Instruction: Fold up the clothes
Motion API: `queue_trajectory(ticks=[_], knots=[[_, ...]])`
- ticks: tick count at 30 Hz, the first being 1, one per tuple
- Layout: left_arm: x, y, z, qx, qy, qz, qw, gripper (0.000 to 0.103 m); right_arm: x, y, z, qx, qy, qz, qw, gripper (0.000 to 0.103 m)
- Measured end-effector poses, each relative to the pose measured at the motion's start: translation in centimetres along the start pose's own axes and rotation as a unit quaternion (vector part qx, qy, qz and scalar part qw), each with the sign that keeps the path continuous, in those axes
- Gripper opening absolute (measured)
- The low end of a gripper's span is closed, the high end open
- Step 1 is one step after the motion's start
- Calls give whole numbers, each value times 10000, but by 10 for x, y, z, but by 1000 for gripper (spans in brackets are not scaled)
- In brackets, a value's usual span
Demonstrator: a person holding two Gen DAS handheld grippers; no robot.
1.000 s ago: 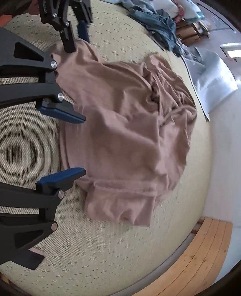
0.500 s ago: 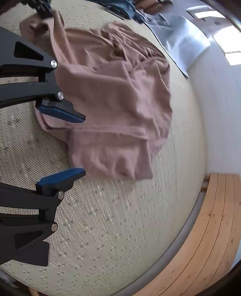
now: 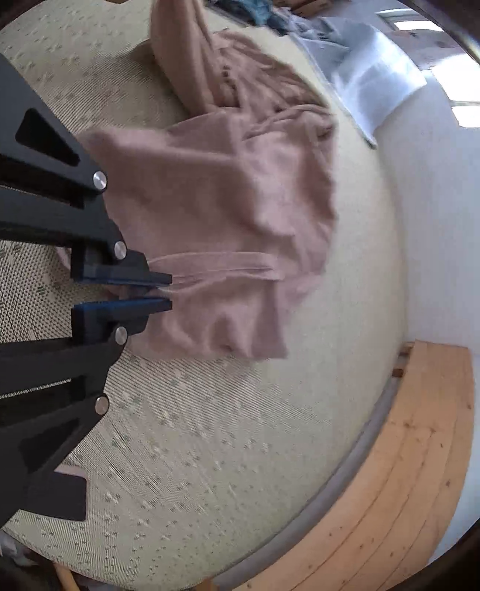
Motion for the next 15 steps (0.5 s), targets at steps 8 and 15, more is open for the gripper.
queue_trajectory(ticks=[8, 15], knots=[[70, 45, -56, -880, 476, -666, 9928, 9, -6, 49, -80, -1363, 113, 522, 9892, 3], [134, 73, -108, -1535, 963, -1211, 9760, 9, 6, 59, -114, -1728, 223, 548, 9832, 3]])
Point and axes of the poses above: each gripper's, at about its wrist camera, not at the fingertips, and z roughly the way its jaws point, x to its left, y to its top, the point moved 6 cm from there along z, roughly the way its jaws point, and after that the axes turned 4 degrees about y, right-handed, at the moved point
